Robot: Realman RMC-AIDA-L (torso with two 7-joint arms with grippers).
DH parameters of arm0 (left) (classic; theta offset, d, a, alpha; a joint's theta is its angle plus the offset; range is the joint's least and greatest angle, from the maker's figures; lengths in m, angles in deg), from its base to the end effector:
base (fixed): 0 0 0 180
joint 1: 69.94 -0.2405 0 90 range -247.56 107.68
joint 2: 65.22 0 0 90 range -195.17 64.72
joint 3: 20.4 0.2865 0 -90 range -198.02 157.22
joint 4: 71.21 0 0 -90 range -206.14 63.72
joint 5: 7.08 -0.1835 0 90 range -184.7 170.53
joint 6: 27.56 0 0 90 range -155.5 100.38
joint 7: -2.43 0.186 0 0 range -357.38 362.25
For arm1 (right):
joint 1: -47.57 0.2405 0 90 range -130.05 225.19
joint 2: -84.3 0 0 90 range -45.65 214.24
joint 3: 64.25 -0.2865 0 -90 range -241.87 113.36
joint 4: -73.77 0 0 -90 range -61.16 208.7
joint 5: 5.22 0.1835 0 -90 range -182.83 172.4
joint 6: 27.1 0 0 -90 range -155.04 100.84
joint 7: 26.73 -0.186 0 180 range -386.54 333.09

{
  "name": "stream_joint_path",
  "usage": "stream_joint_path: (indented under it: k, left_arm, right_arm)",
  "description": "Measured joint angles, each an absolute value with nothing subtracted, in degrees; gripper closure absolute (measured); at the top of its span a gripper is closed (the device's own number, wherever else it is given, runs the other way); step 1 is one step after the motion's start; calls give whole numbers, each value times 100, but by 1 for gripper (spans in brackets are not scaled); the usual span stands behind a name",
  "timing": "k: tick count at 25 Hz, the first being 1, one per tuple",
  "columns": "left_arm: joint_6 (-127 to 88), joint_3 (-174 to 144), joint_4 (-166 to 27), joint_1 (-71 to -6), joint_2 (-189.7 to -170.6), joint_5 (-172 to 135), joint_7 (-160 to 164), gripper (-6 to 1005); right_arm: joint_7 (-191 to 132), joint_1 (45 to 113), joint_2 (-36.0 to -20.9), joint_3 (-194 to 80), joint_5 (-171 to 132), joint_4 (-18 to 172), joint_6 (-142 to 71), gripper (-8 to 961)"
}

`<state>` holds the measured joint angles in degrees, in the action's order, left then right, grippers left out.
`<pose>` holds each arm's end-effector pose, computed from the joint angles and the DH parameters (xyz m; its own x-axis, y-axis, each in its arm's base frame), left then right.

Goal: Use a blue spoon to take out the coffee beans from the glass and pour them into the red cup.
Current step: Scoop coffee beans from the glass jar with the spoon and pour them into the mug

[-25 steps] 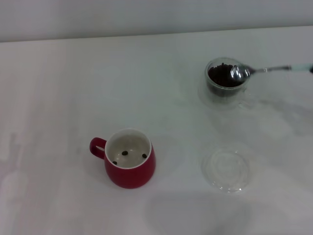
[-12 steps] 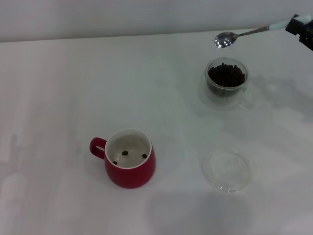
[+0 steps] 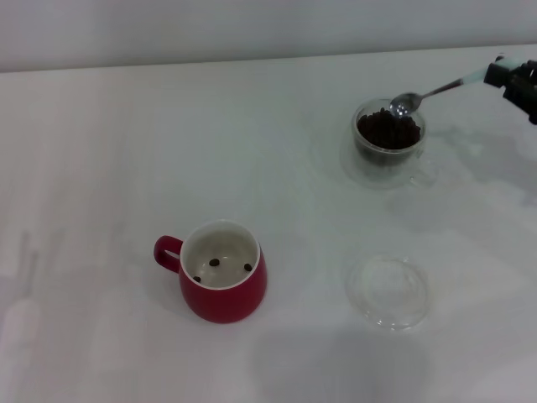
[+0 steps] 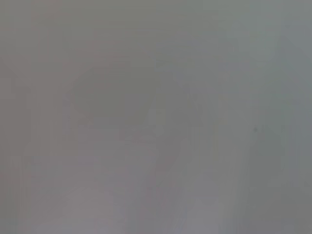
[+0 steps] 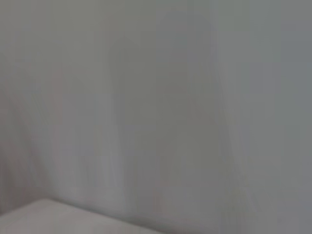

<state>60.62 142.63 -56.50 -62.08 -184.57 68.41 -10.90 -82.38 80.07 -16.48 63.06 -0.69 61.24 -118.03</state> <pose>-0.3503 0.2496 -0.0158 0.5344 -0.1233 0.8362 0.8329 -0.0918 -0.5458 0.3396 0.3606 0.0735 0.6603 -0.2173 -0.7188 -0.6588 -0.6271 -0.4156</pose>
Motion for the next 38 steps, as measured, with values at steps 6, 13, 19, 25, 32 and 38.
stream_joint_path:
  k: [6,13,19,25,32,38]
  left_arm:
    - [6051,14263,-5656,-6185,-18465,6798,-1091,267]
    - [6050,14263,-5619,-6137,-18470,6779,-1092,268]
    - [6049,14264,-5618,-6115,-18477,6771,-1093,267]
    - [6034,14263,-5622,-6115,-18476,6752,-1093,267]
    - [5912,14264,-5618,-6110,-18476,6696,-1093,267]
    - [5901,14264,-5609,-6098,-18475,6643,-1092,267]
  right_arm:
    - [-8175,8009,-1741,6458,-56,6119,-11598,814]
    - [-8043,7994,-1887,6458,-43,6119,-11505,814]
    - [-8041,7998,-1898,6456,-79,6120,-11454,815]
    - [-8085,7993,-1952,6520,-85,6120,-11454,813]
    - [-8286,7985,-1979,6618,-92,6131,-11474,813]
    - [-8736,8022,-1989,6750,-76,6126,-11455,814]
